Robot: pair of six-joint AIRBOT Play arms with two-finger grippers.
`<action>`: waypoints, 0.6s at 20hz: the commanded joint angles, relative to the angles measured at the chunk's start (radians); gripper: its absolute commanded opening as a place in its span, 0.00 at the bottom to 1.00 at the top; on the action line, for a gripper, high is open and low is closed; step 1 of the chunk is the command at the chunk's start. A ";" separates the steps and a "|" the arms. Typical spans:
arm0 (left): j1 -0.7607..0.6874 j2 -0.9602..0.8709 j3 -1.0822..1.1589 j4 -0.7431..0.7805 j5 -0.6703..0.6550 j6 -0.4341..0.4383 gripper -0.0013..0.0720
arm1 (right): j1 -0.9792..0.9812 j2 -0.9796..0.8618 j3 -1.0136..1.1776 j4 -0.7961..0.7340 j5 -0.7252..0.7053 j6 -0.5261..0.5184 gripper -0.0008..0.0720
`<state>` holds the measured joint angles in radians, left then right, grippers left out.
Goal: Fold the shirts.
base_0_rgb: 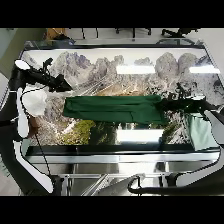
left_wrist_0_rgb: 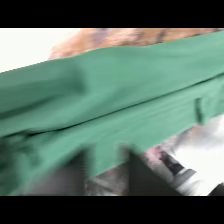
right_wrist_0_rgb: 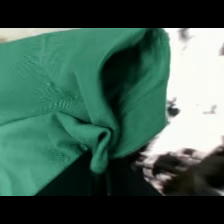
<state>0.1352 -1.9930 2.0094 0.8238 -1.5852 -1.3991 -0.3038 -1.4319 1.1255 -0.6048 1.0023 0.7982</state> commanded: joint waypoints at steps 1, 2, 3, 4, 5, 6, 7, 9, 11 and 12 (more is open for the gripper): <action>-0.049 -0.001 0.021 -0.043 0.008 -0.005 0.04 | 0.033 -0.015 0.008 0.033 -0.004 -0.032 0.04; -0.074 0.000 0.014 -0.042 0.028 -0.005 0.04 | 0.032 -0.006 0.014 0.033 0.009 -0.031 0.04; -0.104 -0.001 0.005 -0.037 0.053 -0.005 0.04 | 0.030 0.010 0.023 0.033 0.032 -0.023 0.04; -0.140 -0.001 -0.009 -0.037 0.085 -0.004 0.04 | 0.029 0.032 0.036 0.031 0.056 -0.018 0.04; -0.182 -0.001 -0.029 -0.030 0.130 0.004 0.04 | 0.029 0.063 0.054 0.028 0.084 -0.011 0.04; -0.230 -0.001 -0.055 -0.030 0.178 0.011 0.04 | 0.029 0.097 0.072 0.028 0.109 0.002 0.04; -0.277 -0.002 -0.086 -0.029 0.233 0.018 0.04 | 0.029 0.131 0.096 0.028 0.141 0.018 0.04; -0.398 -0.028 -0.130 -0.029 0.338 0.034 0.03 | 0.029 0.199 0.167 0.027 0.219 0.059 0.04; -0.521 -0.079 -0.130 -0.008 0.407 0.036 0.04 | 0.029 0.254 0.252 0.025 0.285 0.105 0.04; -0.575 -0.111 -0.104 0.027 0.419 0.032 0.04 | 0.029 0.270 0.306 0.024 0.317 0.133 0.04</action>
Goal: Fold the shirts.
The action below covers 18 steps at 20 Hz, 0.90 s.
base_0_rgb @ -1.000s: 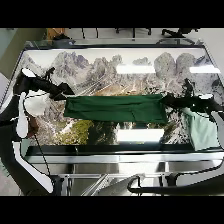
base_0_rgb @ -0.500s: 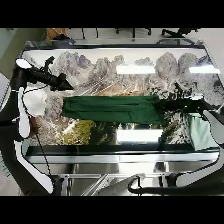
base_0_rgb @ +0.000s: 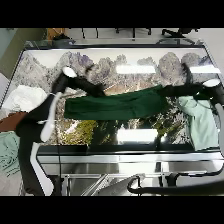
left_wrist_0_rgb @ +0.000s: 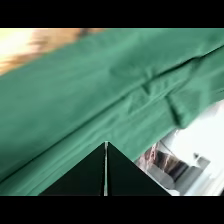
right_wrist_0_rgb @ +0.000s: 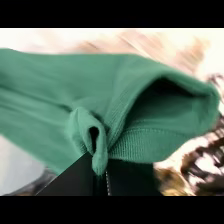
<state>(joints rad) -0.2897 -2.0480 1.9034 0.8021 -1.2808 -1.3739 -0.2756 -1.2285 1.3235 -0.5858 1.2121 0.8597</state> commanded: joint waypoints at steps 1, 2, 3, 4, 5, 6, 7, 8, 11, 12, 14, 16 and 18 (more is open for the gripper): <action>-0.206 -0.097 0.048 0.096 0.114 -0.014 0.04 | 0.001 0.071 0.166 0.006 0.143 0.098 0.04; -0.253 -0.133 0.096 0.140 0.114 -0.042 0.04 | 0.001 0.070 0.226 0.005 0.187 0.137 0.04; -0.297 -0.169 0.146 0.179 0.114 -0.067 0.03 | 0.001 0.070 0.280 0.006 0.220 0.173 0.04; -0.330 -0.196 0.177 0.200 0.125 -0.080 0.03 | 0.003 0.070 0.326 0.006 0.246 0.200 0.04; -0.356 -0.212 0.190 0.197 0.151 -0.090 0.04 | 0.003 0.070 0.356 0.006 0.258 0.218 0.04; -0.375 -0.220 0.188 0.190 0.182 -0.094 0.04 | 0.003 0.070 0.376 0.006 0.268 0.227 0.04; -0.388 -0.219 0.175 0.183 0.210 -0.095 0.04 | 0.003 0.070 0.380 0.006 0.271 0.228 0.04; -0.393 -0.219 0.162 0.151 0.233 -0.095 0.04 | 0.003 0.068 0.380 0.002 0.274 0.238 0.04; -0.376 -0.218 0.153 0.028 0.243 -0.092 0.04 | 0.005 0.055 0.379 0.003 0.282 0.240 0.04; -0.356 -0.214 0.171 -0.007 0.200 -0.088 0.04 | 0.005 0.050 0.379 0.003 0.282 0.241 0.04; -0.290 -0.155 0.188 -0.089 0.093 -0.055 0.04 | 0.008 0.048 0.379 0.004 0.282 0.262 0.04; -0.195 -0.058 0.187 -0.211 0.003 -0.006 0.04 | 0.042 0.048 0.379 0.004 0.280 0.264 0.04; -0.074 0.064 0.187 -0.385 -0.084 0.040 0.04 | 0.114 0.047 0.379 0.003 0.260 0.276 0.04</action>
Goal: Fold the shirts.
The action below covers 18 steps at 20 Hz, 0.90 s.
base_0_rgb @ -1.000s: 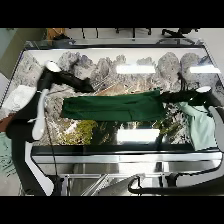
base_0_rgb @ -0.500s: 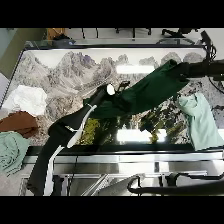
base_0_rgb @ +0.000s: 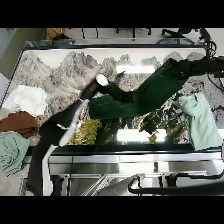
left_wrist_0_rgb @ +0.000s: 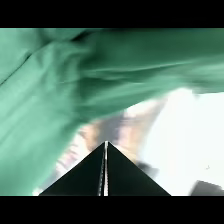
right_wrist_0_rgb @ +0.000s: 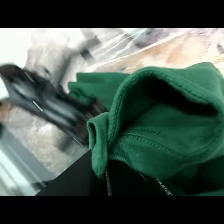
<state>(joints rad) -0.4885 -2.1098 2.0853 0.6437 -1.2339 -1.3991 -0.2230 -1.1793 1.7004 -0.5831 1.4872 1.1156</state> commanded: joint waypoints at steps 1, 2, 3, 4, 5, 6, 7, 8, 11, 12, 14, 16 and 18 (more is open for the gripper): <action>0.192 0.187 0.005 -0.320 -0.171 0.086 0.04 | 0.109 -0.005 0.002 0.000 -0.042 0.031 0.04; 0.256 0.239 0.005 -0.408 -0.201 0.103 0.04 | 0.172 -0.011 0.002 0.000 -0.084 0.037 0.04; 0.326 0.292 0.005 -0.494 -0.225 0.120 0.04 | 0.248 -0.023 0.001 0.000 -0.135 0.037 0.04; 0.394 0.338 0.005 -0.566 -0.241 0.137 0.04 | 0.326 -0.042 0.001 0.000 -0.186 0.037 0.04; 0.456 0.377 0.004 -0.615 -0.248 0.153 0.04 | 0.418 -0.071 0.000 0.000 -0.245 0.037 0.04; 0.511 0.421 -0.014 -0.639 -0.247 0.164 0.04 | 0.505 -0.109 -0.001 0.000 -0.299 0.037 0.04; 0.567 0.472 -0.056 -0.649 -0.242 0.182 0.04 | 0.602 -0.160 -0.003 0.000 -0.364 0.036 0.04; 0.615 0.517 -0.097 -0.643 -0.237 0.209 0.04 | 0.693 -0.217 -0.008 0.000 -0.443 0.018 0.07; 0.711 0.619 -0.215 -0.645 -0.237 0.256 0.04 | 0.937 -0.416 -0.009 0.001 -0.737 -0.145 0.47; 0.733 0.647 -0.251 -0.644 -0.238 0.275 0.04 | 0.974 -0.447 -0.002 0.000 -0.755 -0.167 0.47; 0.759 0.682 -0.301 -0.644 -0.241 0.303 0.04 | 0.948 -0.420 0.006 -0.030 -0.695 -0.178 0.50; 0.781 0.703 -0.335 -0.645 -0.258 0.318 0.04 | 0.851 -0.333 0.006 -0.066 -0.625 -0.109 0.62; 0.789 0.703 -0.335 -0.645 -0.272 0.318 0.04 | 0.718 -0.245 0.006 -0.077 -0.570 -0.089 0.62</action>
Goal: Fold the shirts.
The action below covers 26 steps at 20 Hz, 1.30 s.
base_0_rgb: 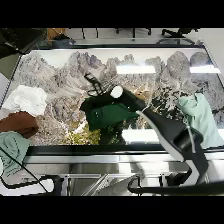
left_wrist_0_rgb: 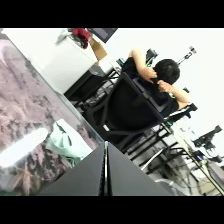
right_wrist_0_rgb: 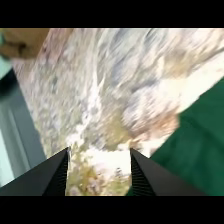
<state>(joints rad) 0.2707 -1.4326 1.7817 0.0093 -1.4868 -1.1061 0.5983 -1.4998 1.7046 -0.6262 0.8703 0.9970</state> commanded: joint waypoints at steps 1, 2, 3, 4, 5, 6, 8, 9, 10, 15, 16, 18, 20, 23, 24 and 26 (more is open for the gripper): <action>0.029 0.026 -0.032 -0.011 -0.018 0.025 0.04 | -0.179 0.110 0.002 -0.058 0.078 0.050 0.64; 0.029 0.026 -0.032 -0.011 -0.018 0.025 0.04 | -0.254 0.135 0.002 -0.102 0.114 0.100 0.80; 0.029 0.026 -0.032 -0.011 -0.018 0.025 0.04 | -0.321 0.145 0.002 -0.150 0.158 0.148 0.87; 0.027 0.026 -0.032 -0.011 -0.018 0.025 0.04 | -0.387 0.145 0.001 -0.199 0.215 0.197 0.87; 0.027 0.026 -0.032 -0.011 -0.018 0.025 0.04 | -0.452 0.138 -0.006 -0.244 0.276 0.233 0.87; 0.027 0.026 -0.032 -0.011 -0.019 0.025 0.04 | -0.505 0.127 -0.023 -0.262 0.325 0.247 0.87; 0.027 0.026 -0.032 -0.011 -0.023 0.024 0.04 | -0.570 0.096 -0.060 -0.261 0.373 0.245 0.87; 0.027 0.026 -0.032 -0.010 -0.026 0.024 0.04 | -0.584 0.077 -0.078 -0.261 0.380 0.243 0.87; 0.027 0.026 -0.032 -0.010 -0.031 0.024 0.04 | -0.585 0.055 -0.090 -0.261 0.380 0.230 0.87; 0.027 0.026 -0.032 -0.010 -0.034 0.025 0.04 | -0.521 -0.087 -0.094 -0.190 0.380 0.177 0.87; 0.027 0.026 -0.032 -0.010 -0.033 0.025 0.04 | -0.507 -0.114 -0.093 -0.179 0.379 0.176 0.87; 0.027 0.026 -0.032 -0.010 -0.034 0.025 0.04 | -0.482 -0.159 -0.093 -0.153 0.377 0.150 0.87; 0.027 0.026 -0.032 -0.010 -0.038 0.024 0.04 | -0.468 -0.180 -0.093 -0.094 0.379 0.127 0.86; 0.027 0.026 -0.032 -0.010 -0.051 0.024 0.04 | -0.468 -0.163 -0.074 0.073 0.443 0.045 0.07; 0.027 0.026 -0.032 -0.010 -0.056 0.024 0.04 | -0.474 -0.145 -0.055 0.107 0.456 0.043 0.04; 0.027 0.026 -0.032 -0.010 -0.059 0.024 0.04 | -0.503 -0.091 -0.005 0.113 0.454 0.043 0.04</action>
<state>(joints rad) 0.2970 -1.4078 1.7504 -0.0010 -1.5364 -1.0809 0.1162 -1.6352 1.6516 -0.6018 1.2991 1.0721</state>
